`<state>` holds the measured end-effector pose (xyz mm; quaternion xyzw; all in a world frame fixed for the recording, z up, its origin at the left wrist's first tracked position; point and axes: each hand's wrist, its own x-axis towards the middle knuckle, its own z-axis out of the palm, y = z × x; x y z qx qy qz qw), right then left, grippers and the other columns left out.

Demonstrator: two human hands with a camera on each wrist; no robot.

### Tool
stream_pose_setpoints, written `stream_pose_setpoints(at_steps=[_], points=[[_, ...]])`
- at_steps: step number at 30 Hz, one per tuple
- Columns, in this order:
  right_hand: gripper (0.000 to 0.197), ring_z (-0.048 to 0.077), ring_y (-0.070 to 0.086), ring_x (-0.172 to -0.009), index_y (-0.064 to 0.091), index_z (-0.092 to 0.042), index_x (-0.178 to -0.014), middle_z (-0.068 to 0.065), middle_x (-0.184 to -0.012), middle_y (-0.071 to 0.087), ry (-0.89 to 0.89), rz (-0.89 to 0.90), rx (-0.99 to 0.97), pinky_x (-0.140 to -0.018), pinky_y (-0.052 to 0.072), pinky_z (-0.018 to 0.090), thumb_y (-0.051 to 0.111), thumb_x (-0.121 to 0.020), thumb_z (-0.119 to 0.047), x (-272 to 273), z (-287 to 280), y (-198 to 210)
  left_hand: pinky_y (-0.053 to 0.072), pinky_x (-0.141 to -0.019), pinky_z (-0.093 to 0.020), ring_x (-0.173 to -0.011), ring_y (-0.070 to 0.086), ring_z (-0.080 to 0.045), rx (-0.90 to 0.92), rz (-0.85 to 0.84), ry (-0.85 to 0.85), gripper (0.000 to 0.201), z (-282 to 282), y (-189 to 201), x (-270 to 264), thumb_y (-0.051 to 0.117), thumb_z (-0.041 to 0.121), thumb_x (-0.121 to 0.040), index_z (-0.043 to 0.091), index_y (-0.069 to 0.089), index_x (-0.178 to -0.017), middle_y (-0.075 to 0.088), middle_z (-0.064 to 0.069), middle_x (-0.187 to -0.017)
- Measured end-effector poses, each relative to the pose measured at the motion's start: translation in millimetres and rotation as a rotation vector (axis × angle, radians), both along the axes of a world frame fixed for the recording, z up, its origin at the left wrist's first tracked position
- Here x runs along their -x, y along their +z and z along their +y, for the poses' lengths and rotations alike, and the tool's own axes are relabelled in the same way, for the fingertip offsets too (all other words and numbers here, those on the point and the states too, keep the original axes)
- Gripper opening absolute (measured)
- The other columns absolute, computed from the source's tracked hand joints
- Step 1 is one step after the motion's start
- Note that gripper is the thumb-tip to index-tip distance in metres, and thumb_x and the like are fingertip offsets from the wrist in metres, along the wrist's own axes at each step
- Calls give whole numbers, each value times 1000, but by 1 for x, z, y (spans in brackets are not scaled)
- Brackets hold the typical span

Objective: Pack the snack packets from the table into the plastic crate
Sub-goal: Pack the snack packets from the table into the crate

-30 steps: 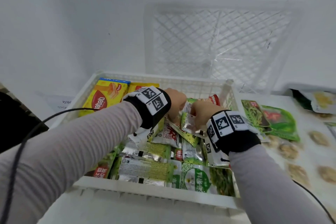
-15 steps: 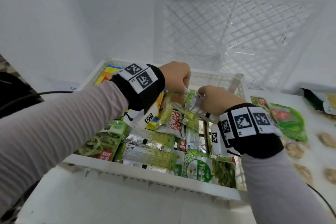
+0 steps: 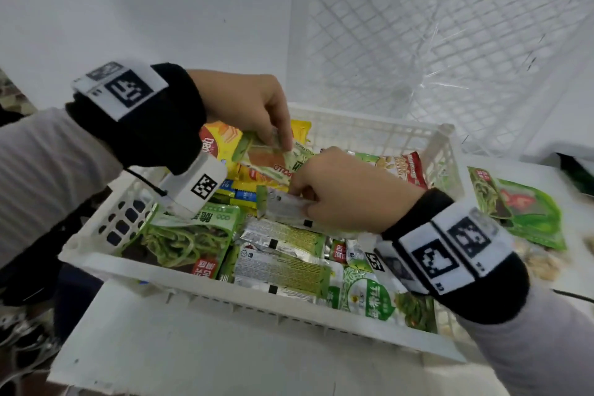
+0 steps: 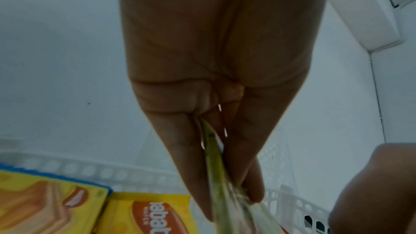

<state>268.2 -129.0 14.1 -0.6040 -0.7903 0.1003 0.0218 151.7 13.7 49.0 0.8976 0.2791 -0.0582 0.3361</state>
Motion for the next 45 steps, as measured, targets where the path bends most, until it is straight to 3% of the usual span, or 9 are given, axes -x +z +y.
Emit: stream_pose_setpoints(at_steps=[3, 8, 17, 21, 26, 31, 36, 41, 45], points=[[7, 21, 55, -68, 59, -8, -79, 3, -70, 54, 88, -158, -34, -66, 55, 35, 54, -81, -5, 17, 5, -15, 46, -62, -21, -63, 60, -8, 25, 14, 42, 28, 7, -8, 11, 64, -6, -80, 19, 77, -82, 72, 4, -70], [13, 21, 57, -72, 57, -7, -103, 6, -88, 54, 189, -289, -43, -62, 57, 35, 56, -91, -7, 31, 2, -45, 51, -80, -40, -83, 66, -26, 12, 10, 66, 23, 15, -13, 22, 66, -1, -81, 18, 78, -82, 75, -3, -81], [45, 22, 50, -84, 32, -15, -137, 8, -105, 46, 234, -118, 36, -63, 52, 36, 48, -94, -14, 20, -7, -71, 46, -76, -41, -83, 60, -38, 79, 10, -18, 23, 14, -19, 30, 64, 2, -85, 20, 77, -84, 73, -14, -92], [65, 24, 40, -90, 24, -14, -146, 13, -109, 43, 288, -198, 51, -59, 38, 32, 48, -86, -3, 19, -10, -78, 48, -74, -31, -78, 64, -20, 98, 8, -22, 23, 15, -17, 32, 63, 3, -86, 21, 77, -86, 74, -6, -89], [60, 22, 48, -100, 34, -23, -143, 6, -113, 47, 281, -163, 68, -65, 46, 29, 50, -89, -5, 21, -4, -69, 51, -62, -31, -61, 62, -8, 114, 63, -44, 37, 16, -20, 32, 56, -10, -84, 20, 68, -101, 65, -6, -95], [15, 4, 60, -76, 67, -20, -100, -7, -90, 66, -122, 429, 28, -73, 51, 24, 60, -89, -14, -7, -1, -31, 46, -55, -29, -63, 59, -15, 93, 95, -87, 38, 14, -23, 37, 52, -12, -82, 21, 69, -89, 65, -3, -91], [58, 10, 57, -96, 43, -25, -132, -5, -111, 56, -246, 433, 179, -81, 49, 24, 71, -81, -31, -19, -2, -26, 47, -63, -23, -61, 57, -10, 111, 113, -306, 21, -5, -32, 30, 61, 1, -86, 17, 70, -76, 66, 5, -69], [19, 6, 60, -71, 61, -14, -99, -3, -81, 64, -189, 555, 487, -70, 51, 19, 70, -83, -11, -20, -2, -41, 46, -62, -11, -58, 57, 8, 118, 239, -428, 15, -25, -48, 16, 65, 4, -85, 19, 70, -84, 65, 22, -63], [14, 8, 58, -68, 65, -9, -101, -11, -76, 60, -122, 363, 592, -69, 51, 22, 65, -87, -11, -10, -4, -49, 52, -71, -27, -62, 56, 5, -55, 456, -575, 22, -39, -61, 11, 64, 5, -83, 25, 74, -84, 63, 22, -66]])
